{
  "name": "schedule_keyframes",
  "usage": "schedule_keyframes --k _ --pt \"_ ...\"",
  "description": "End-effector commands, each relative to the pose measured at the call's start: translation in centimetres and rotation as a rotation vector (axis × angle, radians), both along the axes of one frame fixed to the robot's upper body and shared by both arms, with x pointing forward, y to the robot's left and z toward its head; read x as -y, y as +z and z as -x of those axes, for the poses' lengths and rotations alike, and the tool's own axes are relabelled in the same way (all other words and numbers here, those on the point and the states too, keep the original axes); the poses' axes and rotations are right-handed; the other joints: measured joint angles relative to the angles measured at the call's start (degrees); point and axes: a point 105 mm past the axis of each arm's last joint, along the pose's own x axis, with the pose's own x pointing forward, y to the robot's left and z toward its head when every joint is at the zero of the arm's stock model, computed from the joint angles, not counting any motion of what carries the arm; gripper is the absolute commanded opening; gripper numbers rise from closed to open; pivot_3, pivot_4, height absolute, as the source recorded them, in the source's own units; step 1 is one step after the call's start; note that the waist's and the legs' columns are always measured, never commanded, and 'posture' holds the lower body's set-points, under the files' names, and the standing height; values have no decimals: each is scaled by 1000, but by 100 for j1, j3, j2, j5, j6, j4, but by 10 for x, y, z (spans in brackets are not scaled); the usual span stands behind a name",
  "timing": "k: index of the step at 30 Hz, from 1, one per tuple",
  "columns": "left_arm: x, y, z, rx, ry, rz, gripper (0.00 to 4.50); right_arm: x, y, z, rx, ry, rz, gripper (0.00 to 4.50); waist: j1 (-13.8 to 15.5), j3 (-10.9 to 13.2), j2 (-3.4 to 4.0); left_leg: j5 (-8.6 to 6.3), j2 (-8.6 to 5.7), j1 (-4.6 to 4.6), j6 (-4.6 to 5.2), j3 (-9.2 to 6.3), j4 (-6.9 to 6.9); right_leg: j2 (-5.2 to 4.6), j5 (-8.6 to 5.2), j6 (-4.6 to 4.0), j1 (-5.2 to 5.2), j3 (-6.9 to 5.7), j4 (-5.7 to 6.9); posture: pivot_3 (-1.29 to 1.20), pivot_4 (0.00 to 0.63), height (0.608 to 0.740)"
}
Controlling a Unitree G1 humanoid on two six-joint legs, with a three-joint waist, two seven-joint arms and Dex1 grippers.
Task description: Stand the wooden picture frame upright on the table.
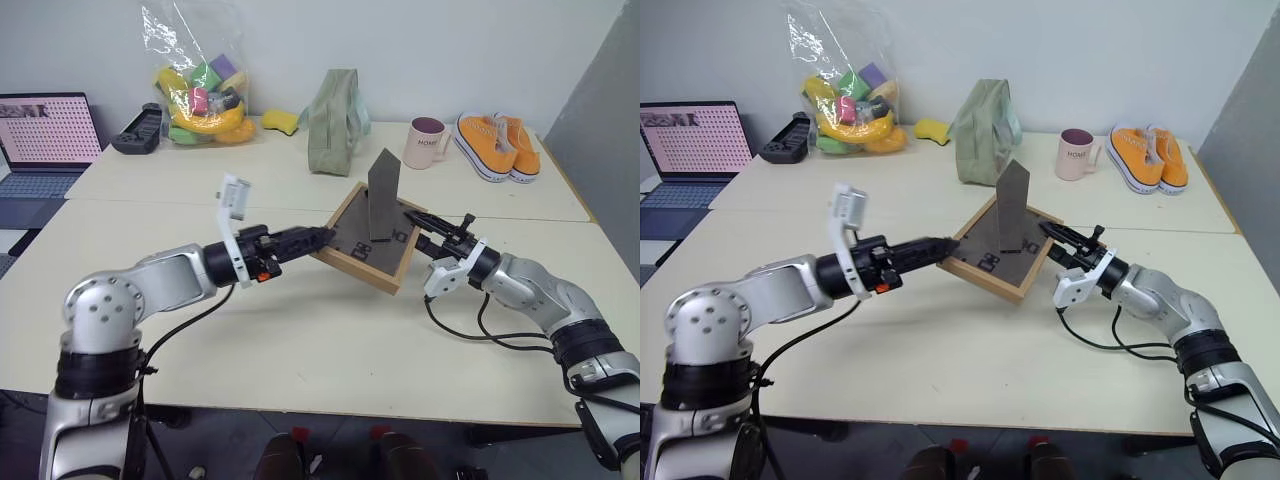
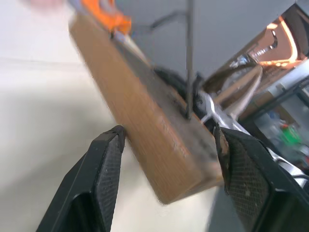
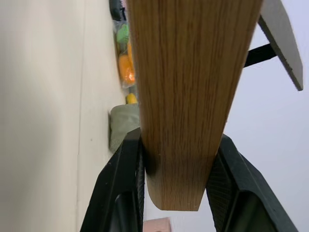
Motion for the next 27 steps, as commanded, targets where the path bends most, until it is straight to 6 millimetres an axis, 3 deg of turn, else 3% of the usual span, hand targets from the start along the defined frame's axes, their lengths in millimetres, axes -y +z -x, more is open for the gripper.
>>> schedule_keyframes --k 1,7,11,15,19,27 --pt "0 7 18 287 115 -149 3116 -2 22 -7 -55 21 -157 1495 -3 0 0 0 0 3 0 3 0 0 0 0 3 2 -1 0 150 740" --pt "-3 -8 27 353 284 -206 3116 -13 19 -22 -289 54 -316 1495 -11 1 0 -13 3 34 22 2 -3 1 0 0 35 4 -12 0 150 740" --pt "-27 -21 22 343 496 -269 3116 -37 21 -27 -581 176 -507 1495 -19 1 0 -14 4 44 23 -1 -5 1 0 0 47 1 -12 0 150 740" --pt "-60 -50 22 302 713 -402 3116 -68 17 -24 -893 313 -645 1495 -52 3 5 -14 7 46 24 -2 -9 2 0 -1 44 -1 -10 0 150 740" --pt "-62 -61 29 262 757 -404 3116 -77 -2 -21 -1110 326 -669 1495 -23 4 6 -15 9 47 24 -4 -14 3 -5 -9 38 -5 -1 0 150 740" --pt "-60 -60 33 241 773 -374 3116 -88 -44 3 -1388 359 -663 1495 16 4 6 -16 5 43 25 -3 -17 3 -6 -9 37 -5 -10 0 150 740"
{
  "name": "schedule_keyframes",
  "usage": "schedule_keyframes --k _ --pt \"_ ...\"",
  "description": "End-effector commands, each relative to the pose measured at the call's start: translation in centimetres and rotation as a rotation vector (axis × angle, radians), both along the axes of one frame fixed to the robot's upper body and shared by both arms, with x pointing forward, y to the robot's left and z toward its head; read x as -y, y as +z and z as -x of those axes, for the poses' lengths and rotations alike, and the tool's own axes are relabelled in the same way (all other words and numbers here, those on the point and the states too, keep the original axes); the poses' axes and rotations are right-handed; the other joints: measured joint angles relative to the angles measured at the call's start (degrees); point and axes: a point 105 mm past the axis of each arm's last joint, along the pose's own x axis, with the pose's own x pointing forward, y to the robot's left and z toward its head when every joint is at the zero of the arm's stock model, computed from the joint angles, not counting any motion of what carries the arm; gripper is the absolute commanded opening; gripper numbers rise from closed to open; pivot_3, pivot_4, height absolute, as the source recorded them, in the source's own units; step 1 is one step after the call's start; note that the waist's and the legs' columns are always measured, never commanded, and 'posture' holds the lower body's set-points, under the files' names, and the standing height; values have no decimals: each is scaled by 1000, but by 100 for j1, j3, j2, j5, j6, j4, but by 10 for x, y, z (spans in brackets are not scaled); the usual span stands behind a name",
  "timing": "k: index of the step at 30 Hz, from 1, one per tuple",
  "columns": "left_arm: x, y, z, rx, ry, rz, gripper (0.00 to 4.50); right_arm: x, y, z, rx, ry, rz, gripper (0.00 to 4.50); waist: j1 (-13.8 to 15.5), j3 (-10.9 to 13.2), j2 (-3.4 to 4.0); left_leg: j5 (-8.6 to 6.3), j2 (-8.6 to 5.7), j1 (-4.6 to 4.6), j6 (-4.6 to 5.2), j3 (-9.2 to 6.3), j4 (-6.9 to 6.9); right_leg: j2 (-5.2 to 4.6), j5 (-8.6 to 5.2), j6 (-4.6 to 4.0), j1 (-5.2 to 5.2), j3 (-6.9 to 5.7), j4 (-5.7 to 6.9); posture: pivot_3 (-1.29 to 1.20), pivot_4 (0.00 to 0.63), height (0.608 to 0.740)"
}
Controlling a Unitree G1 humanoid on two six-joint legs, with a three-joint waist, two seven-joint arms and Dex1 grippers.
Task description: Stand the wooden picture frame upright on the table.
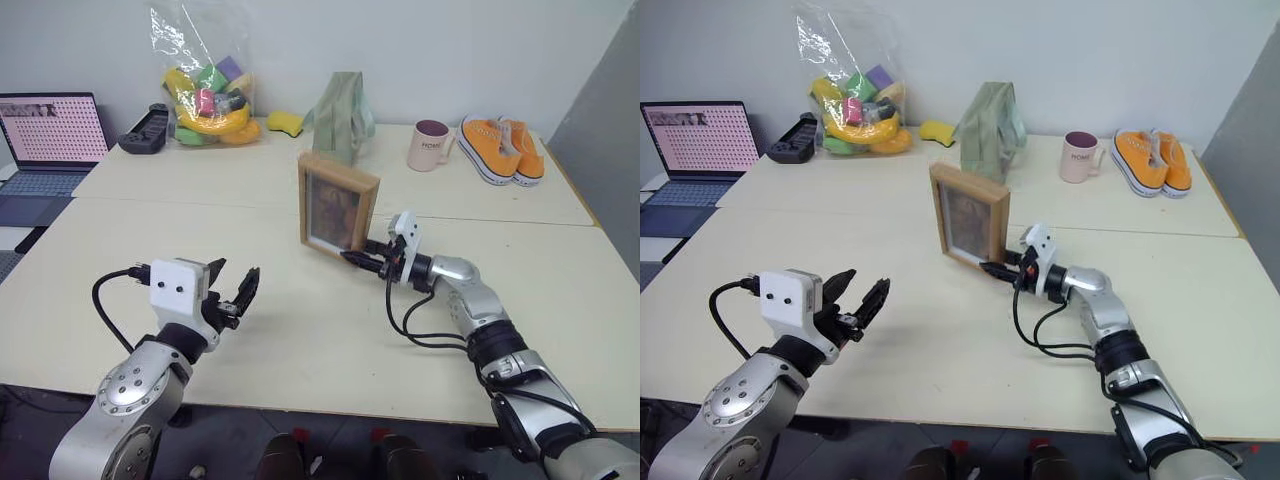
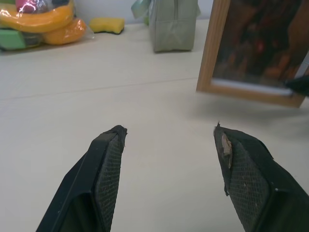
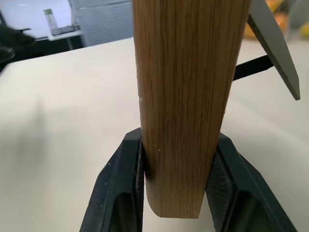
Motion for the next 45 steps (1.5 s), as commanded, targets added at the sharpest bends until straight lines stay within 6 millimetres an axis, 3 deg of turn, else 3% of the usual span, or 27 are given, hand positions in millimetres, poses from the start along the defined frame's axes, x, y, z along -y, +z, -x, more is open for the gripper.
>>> schedule_keyframes --k 1,8,16,28,43,44,45 --pt "1 13 4 45 8 2 3116 -4 1 14 -32 59 -53 1495 -14 0 0 0 1 -2 0 2 0 1 0 0 -4 1 0 0 150 740" --pt "3 18 -1 48 -9 4 3116 -3 -13 21 -114 29 -80 1495 -27 0 0 0 2 0 0 2 -3 4 -1 1 -4 1 0 0 150 740" --pt "5 18 -5 31 -25 28 3116 3 -16 15 -145 -38 -78 1495 -27 0 0 0 2 0 0 3 -3 4 -1 1 -4 2 -2 0 150 740" --pt "9 19 -10 17 -51 60 3116 5 -20 20 -259 -8 -102 1495 -20 0 0 0 2 -1 0 2 -3 4 -1 2 -1 1 -5 0 150 740" --pt "14 22 -18 25 -72 89 3116 14 -17 20 -260 -38 -68 1495 -18 0 0 0 2 -2 0 2 -7 5 -1 2 0 1 -18 0 150 740" --pt "15 22 -19 26 -75 90 3134 14 -17 20 -256 -41 -65 1997 -18 0 0 0 2 -2 0 2 -8 5 -1 2 0 1 -19 0 150 740" --pt "15 22 -19 28 -78 88 3134 14 -18 21 -261 -38 -66 2127 -18 0 0 0 2 -2 0 2 -9 5 -1 2 0 1 -20 0 150 740"
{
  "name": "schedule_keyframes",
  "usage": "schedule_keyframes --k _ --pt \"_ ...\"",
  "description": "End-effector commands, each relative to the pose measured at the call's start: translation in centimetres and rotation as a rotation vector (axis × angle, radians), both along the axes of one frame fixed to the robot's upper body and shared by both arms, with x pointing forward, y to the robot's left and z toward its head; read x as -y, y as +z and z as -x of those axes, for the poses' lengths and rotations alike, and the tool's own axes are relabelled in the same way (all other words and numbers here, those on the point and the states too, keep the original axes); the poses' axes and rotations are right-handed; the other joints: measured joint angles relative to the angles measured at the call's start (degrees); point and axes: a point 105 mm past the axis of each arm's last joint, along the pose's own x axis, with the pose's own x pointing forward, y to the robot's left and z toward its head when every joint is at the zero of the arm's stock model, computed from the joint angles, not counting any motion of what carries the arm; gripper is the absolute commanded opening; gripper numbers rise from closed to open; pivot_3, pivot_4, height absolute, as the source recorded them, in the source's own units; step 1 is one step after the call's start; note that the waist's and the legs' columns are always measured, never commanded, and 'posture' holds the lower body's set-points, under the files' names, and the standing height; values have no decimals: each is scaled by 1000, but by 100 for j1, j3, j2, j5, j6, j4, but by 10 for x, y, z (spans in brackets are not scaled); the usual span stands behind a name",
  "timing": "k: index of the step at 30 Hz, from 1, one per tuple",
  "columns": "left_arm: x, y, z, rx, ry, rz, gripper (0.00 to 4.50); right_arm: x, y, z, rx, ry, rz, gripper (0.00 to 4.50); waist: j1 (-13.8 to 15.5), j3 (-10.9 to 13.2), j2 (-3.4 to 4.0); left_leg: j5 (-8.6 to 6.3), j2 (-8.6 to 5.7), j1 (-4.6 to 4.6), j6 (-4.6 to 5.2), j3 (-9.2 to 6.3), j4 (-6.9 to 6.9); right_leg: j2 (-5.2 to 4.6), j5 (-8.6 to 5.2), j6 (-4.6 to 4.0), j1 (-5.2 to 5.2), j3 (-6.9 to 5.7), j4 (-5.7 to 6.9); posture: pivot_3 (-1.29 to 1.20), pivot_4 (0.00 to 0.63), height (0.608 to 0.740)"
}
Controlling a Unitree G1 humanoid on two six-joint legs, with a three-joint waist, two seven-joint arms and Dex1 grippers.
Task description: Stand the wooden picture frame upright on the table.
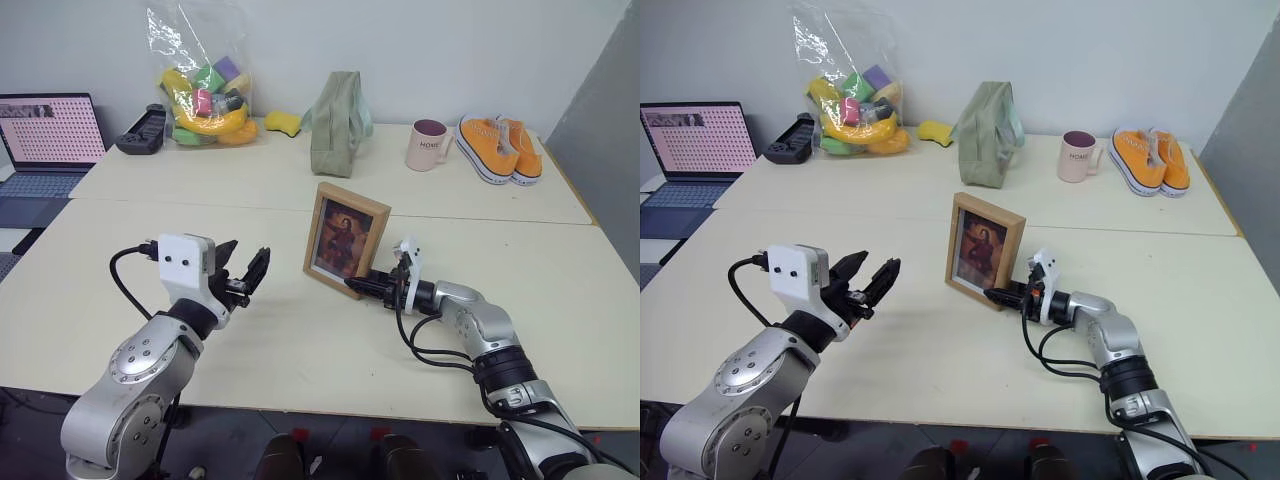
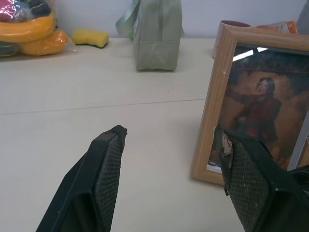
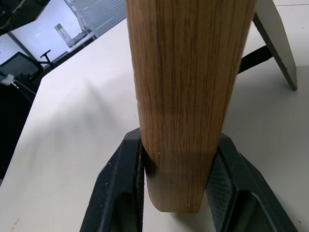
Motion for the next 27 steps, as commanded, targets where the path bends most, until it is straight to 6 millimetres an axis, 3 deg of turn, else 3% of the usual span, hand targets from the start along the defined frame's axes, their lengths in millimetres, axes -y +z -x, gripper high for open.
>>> schedule_keyframes --k 1,7,11,16,20,24,27 --pt "4 8 0 36 -22 -1 3134 6 5 1 25 -17 -2 2303 -1 0 0 0 0 0 0 0 -1 0 0 0 0 0 -2 0 150 740" --pt "6 9 -3 39 -33 -4 3134 8 6 2 55 -22 23 3891 -12 0 0 0 1 0 0 1 -4 0 0 0 -1 1 -5 0 150 740" --pt "6 10 -5 35 -45 -6 3134 15 5 6 102 -23 88 3891 -4 0 0 0 0 -2 0 1 -6 0 0 0 0 0 -10 0 150 740" --pt "9 8 -5 10 -115 -13 3134 50 14 21 206 -62 228 3891 15 0 0 0 1 -10 0 0 -13 -1 1 2 0 -1 -31 0 150 740" --pt "9 9 -6 -11 -186 -2 3134 85 32 33 293 -155 340 3891 8 0 0 0 1 -10 0 0 -27 -1 1 3 -1 -1 -42 0 150 740" --pt "14 10 -6 -24 -258 -17 3134 95 54 53 328 -195 340 3891 -1 0 -1 0 3 -8 0 1 -34 0 1 3 -1 0 -44 0 150 740" --pt "16 12 -8 -22 -286 -15 3134 90 63 64 347 -205 335 3891 -8 1 -1 1 4 -2 -1 2 -50 1 1 3 -1 1 -48 0 150 740"
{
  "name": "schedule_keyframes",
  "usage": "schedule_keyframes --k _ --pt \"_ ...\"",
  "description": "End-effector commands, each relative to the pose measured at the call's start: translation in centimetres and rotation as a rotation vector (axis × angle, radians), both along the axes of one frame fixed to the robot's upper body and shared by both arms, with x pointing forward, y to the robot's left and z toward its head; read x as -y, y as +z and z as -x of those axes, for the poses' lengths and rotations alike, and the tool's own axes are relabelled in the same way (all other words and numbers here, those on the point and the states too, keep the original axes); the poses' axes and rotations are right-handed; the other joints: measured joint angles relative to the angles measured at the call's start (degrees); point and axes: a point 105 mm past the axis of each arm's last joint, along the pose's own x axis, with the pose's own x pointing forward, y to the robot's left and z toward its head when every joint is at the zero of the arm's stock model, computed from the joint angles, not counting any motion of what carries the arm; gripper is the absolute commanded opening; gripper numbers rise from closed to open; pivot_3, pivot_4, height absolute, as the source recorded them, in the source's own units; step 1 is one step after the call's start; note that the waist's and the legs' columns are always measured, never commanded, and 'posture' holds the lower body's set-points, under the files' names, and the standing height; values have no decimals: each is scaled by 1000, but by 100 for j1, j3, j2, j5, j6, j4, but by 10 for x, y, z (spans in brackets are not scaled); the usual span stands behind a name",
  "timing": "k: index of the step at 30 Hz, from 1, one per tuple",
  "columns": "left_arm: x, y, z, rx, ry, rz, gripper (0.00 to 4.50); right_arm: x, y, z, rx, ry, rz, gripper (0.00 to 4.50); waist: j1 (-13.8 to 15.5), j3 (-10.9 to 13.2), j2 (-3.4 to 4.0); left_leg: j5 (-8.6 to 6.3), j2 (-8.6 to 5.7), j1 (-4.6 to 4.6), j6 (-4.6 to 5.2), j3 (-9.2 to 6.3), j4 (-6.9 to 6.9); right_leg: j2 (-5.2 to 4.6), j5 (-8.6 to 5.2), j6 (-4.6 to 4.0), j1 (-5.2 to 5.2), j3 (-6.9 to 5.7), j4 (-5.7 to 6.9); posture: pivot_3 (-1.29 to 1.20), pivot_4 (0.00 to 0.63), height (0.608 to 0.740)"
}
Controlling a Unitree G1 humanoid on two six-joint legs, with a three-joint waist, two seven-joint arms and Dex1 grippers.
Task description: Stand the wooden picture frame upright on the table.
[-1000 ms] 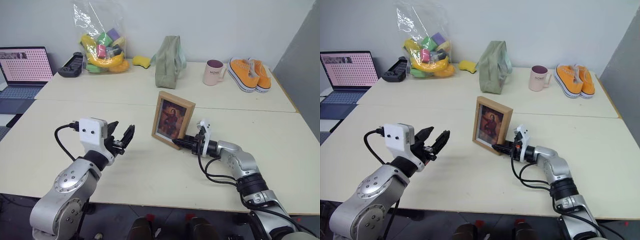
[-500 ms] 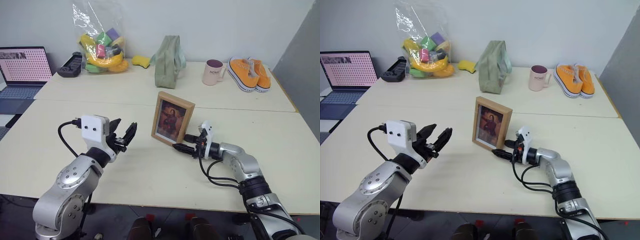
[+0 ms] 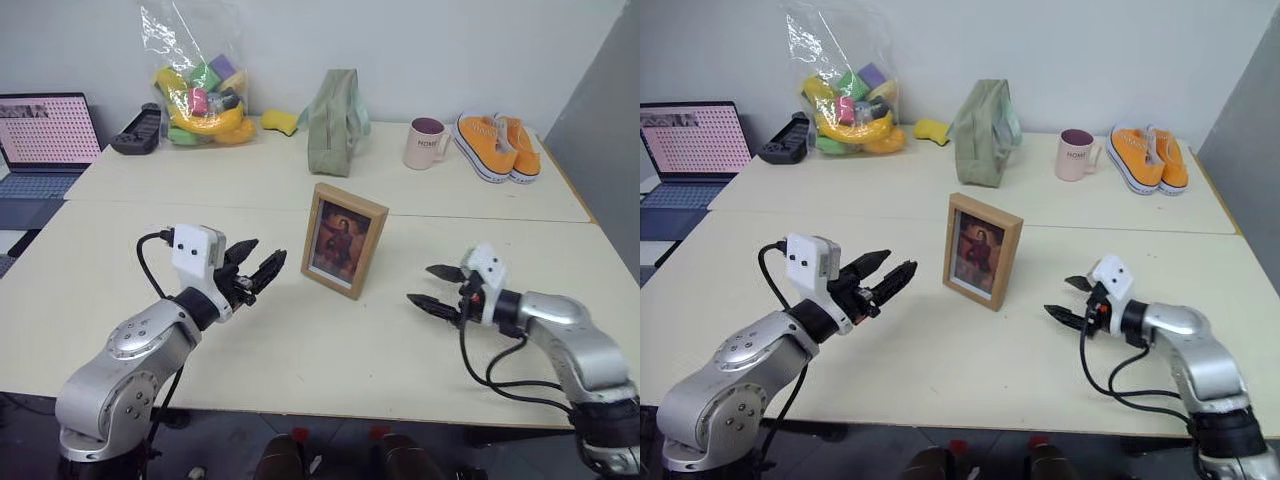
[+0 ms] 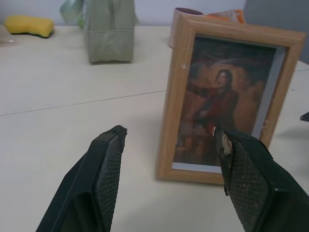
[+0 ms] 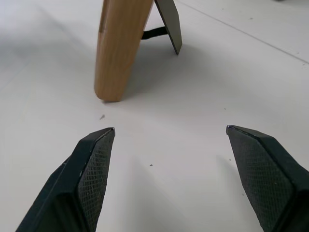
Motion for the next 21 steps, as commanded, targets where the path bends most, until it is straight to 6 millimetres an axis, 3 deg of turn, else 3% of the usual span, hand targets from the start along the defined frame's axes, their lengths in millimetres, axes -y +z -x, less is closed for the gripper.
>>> schedule_keyframes --k 1,7,21 --pt "6 12 1 37 -58 1 3134 -11 27 12 74 7 -27 3891 -5 0 -1 0 1 1 0 0 -1 0 0 0 0 0 0 0 150 740" --pt "10 15 2 47 -95 -13 3134 -15 41 12 106 -26 -71 3891 9 1 -2 0 0 1 0 0 -1 0 0 0 1 0 -1 0 150 740" --pt "10 17 3 47 -92 0 3134 -16 35 11 108 -27 -63 3891 11 1 -3 0 0 1 0 0 -3 0 0 0 0 -1 -2 0 150 740"
